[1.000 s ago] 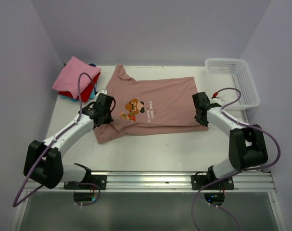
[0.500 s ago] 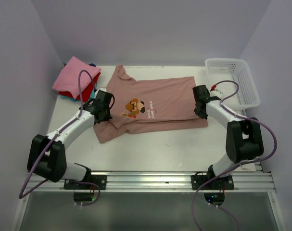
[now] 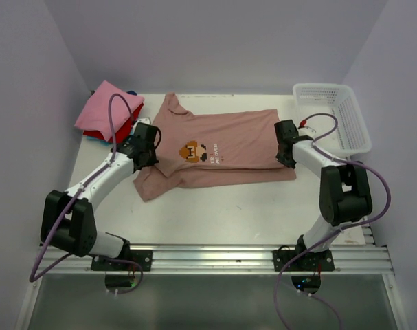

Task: Fold and stack the t-shirts
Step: Fold the tshirt

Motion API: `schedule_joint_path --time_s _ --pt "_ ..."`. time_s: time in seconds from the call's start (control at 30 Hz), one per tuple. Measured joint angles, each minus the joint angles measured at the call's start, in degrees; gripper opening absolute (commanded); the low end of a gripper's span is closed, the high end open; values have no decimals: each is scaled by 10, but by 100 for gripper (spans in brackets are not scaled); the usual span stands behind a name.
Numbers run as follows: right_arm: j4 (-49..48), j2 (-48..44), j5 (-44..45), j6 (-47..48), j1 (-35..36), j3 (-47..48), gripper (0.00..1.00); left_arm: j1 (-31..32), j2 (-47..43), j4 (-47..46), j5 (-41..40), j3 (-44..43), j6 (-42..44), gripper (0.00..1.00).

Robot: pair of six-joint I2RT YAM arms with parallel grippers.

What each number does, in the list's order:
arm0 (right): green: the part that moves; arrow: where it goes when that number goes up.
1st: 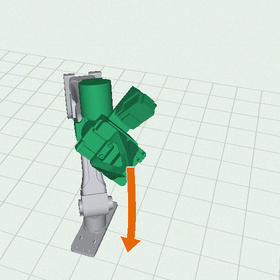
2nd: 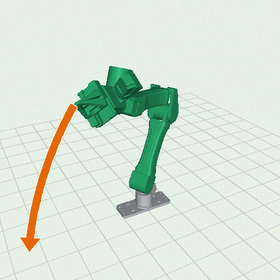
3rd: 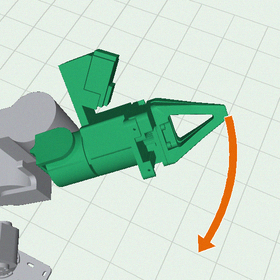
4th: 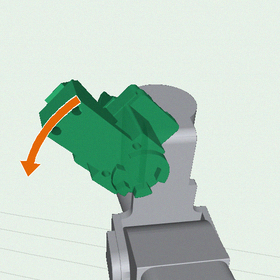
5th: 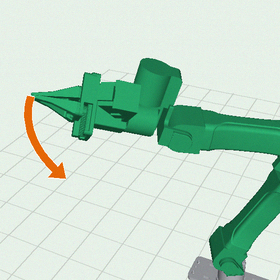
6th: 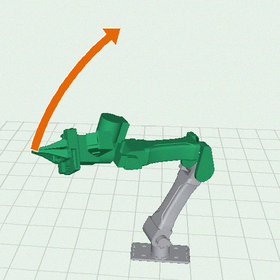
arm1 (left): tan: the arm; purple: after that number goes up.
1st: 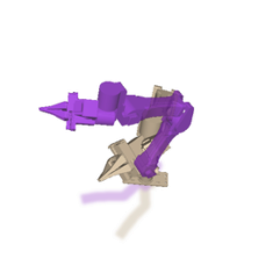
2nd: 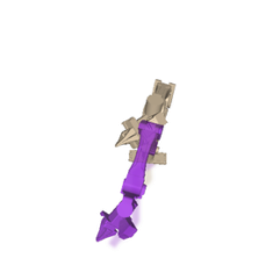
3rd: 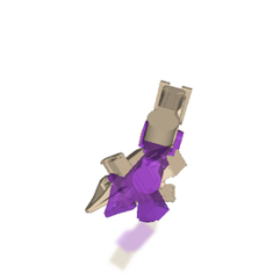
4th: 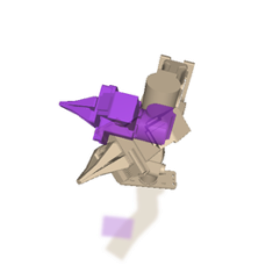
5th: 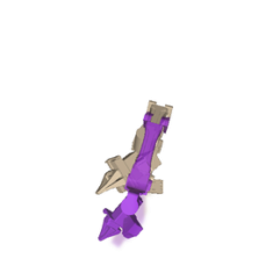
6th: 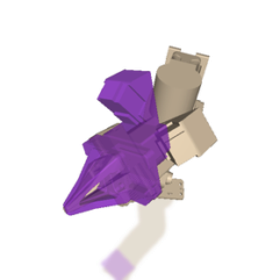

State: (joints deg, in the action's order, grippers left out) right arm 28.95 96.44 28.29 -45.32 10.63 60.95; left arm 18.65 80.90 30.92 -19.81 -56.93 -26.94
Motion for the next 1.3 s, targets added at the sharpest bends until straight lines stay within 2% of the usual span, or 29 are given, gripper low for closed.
schedule_joint_path --time_s 0.3,0.33,0.4,0.43,0.5,0.57,0.6,0.63,0.67,0.8,0.9,0.97,1.03,1.07,1.1,1.17,1.27,1.3 --pt "-8 26 -6 8 -2 19 1 -6 55 0 1 -19 7 0" --pt "-9 29 -8 10 -2 21 19 -7 63 0 0 -23 7 3" --pt "-16 35 -12 14 -3 25 35 -9 80 0 1 -36 9 6" --pt "-21 37 -15 19 -4 27 49 -10 90 -1 0 -44 10 7" --pt "-38 38 -26 28 -6 27 65 -14 109 -4 1 -61 10 13" --pt "-58 38 -39 37 -6 27 72 -18 127 -9 1 -76 11 28" --pt "-70 38 -46 42 -6 27 75 -20 136 -13 1 -85 10 39" --pt "-82 37 -54 45 -6 27 80 -22 144 -19 1 -95 11 74" --pt "-93 34 -61 48 -6 27 83 -23 149 -24 1 -103 13 99" --pt "-148 -3 -87 66 -6 5 94 -25 150 -48 -1 -130 2 100" --pt "-181 -64 -99 80 -6 -25 95 -25 118 -64 4 -126 1 100" --pt "-187 -101 -100 89 -6 -31 94 -25 81 -73 18 -111 0 100" --pt "-192 -131 -101 97 -6 -34 76 -25 32 -72 40 -90 -1 100" --pt "-193 -142 -103 101 -6 -35 57 -25 11 -72 52 -79 -3 100" --pt "-195 -155 -109 108 -6 -40 1 -25 -8 -70 66 -68 -5 100" --pt "-195 -176 -119 112 -6 -53 0 -25 -35 -71 93 -34 -14 97" --pt "-181 -198 -130 110 -6 -76 0 -25 -54 -77 138 41 -33 83" --pt "-173 -201 -130 110 -6 -82 0 -25 -56 -77 156 70 -40 62"
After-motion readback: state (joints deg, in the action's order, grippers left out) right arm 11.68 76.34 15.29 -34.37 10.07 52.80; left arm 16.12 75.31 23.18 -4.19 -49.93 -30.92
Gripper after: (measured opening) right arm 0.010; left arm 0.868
